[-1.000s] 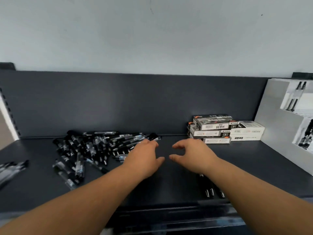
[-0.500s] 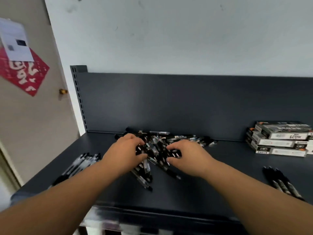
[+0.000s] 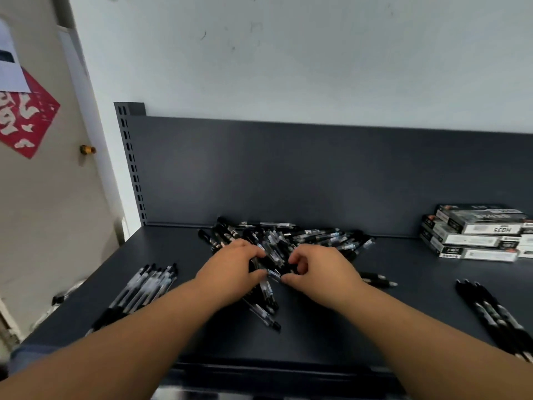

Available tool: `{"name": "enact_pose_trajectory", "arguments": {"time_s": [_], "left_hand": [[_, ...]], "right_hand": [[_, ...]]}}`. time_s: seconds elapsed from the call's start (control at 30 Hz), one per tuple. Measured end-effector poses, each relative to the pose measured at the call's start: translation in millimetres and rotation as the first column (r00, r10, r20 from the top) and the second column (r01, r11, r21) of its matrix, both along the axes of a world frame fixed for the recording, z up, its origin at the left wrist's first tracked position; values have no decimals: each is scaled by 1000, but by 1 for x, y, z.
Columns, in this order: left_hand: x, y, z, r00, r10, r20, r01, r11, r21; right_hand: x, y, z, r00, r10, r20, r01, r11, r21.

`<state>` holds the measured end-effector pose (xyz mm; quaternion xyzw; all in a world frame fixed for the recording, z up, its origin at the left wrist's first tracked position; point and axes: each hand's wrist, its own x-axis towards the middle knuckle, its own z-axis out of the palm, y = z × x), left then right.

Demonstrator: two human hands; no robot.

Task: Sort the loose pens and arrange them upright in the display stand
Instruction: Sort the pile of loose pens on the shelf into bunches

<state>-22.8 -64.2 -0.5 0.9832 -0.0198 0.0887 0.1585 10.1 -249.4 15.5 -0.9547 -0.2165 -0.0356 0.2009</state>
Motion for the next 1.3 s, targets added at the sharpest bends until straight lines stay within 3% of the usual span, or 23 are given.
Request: {"name": "enact_pose_trajectory", "arguments": {"time_s": [0.23, 0.4, 0.53, 0.7, 0.87, 1.03, 1.13, 1.3], "left_hand": [[12, 2, 1, 984, -159, -83, 164, 985, 58], [12, 5, 5, 979, -202, -21, 202, 978, 41], [7, 2, 7, 986, -138, 94, 144, 987, -68], [-5, -1, 18, 963, -83, 257, 148, 957, -248], [-22, 13, 29, 892, 94, 441, 90, 921, -380], [-47, 45, 35, 860, 192, 472, 16, 916, -400], [-64, 67, 38, 850, 256, 461, -27, 894, -447], [-82, 101, 40, 859, 397, 324, -82, 731, -678]], "right_hand": [[10, 28, -2, 999, 25, 25, -25, 999, -27], [12, 15, -2, 996, -87, 28, 79, 971, 224], [10, 3, 5, 984, -180, 16, 146, 843, 518], [0, 8, 21, 987, -138, 82, 18, 604, 797], [-9, 31, 34, 994, 2, 107, -89, 575, 813], [-17, 69, 34, 984, 164, 67, -150, 570, 808], [-20, 95, 31, 971, 238, -22, -126, 589, 798], [-24, 131, 22, 894, 352, -278, -24, 656, 754]]}}
